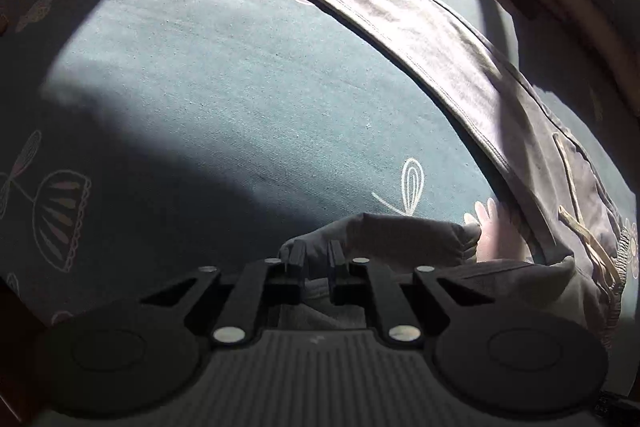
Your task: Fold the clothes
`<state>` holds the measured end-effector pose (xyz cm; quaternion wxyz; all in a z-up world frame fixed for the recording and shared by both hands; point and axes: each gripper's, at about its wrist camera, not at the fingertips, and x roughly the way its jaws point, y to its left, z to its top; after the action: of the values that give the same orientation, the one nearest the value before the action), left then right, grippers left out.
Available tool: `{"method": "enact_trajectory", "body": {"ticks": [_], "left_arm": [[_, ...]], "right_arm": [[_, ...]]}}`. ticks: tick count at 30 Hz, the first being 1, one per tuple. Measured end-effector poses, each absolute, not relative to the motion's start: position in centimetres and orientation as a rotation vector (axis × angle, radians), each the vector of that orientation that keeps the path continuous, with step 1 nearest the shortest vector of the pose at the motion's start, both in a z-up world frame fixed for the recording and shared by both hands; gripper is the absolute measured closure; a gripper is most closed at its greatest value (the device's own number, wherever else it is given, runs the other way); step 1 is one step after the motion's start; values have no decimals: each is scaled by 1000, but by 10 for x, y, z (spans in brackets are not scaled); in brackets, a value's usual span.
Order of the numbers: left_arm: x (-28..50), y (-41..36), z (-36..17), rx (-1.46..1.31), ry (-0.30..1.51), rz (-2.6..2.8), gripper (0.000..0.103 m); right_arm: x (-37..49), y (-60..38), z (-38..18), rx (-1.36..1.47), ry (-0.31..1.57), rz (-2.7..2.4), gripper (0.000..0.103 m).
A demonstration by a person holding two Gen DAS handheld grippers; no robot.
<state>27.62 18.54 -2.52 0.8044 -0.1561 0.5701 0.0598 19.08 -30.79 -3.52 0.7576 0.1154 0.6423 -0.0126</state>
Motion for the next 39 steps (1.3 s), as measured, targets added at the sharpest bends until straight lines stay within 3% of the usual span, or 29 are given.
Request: {"method": "enact_trajectory", "body": {"ticks": [6,11,14,16,17,20,22,28,31,34,35,39], "left_arm": [[280,167,-26,-221,1238,113,86],[283,140,-31,-164,1267,44,84],[286,123,-31,-118,1270,-4,84],[288,111,-30,-84,1269,-38,83],[288,107,-30,-67,1269,-55,83],[288,86,-28,21,1276,-122,83],[285,72,-28,65,1292,-180,83],[278,10,-41,116,1324,-437,78],[273,-31,-56,128,1336,-606,76],[267,-70,-78,202,1351,-712,75],[265,-79,-83,224,1357,-736,75],[255,-98,-113,328,1432,-722,74]], "right_arm": [[151,-359,-55,600,1413,-202,49],[126,-385,-90,1061,1307,-240,49],[122,-388,-102,1188,1250,-245,50],[122,-387,-108,1233,1248,-247,69],[123,-385,-107,1209,1268,-246,88],[123,-384,-100,1159,1292,-239,93],[124,-382,-94,1097,1322,-226,93],[133,-373,-84,931,1435,-209,76],[138,-368,-52,729,1397,-240,76],[157,-359,-18,437,1288,-224,64],[163,-359,-13,373,1252,-194,59],[198,-361,-30,247,1227,-49,58]]}}
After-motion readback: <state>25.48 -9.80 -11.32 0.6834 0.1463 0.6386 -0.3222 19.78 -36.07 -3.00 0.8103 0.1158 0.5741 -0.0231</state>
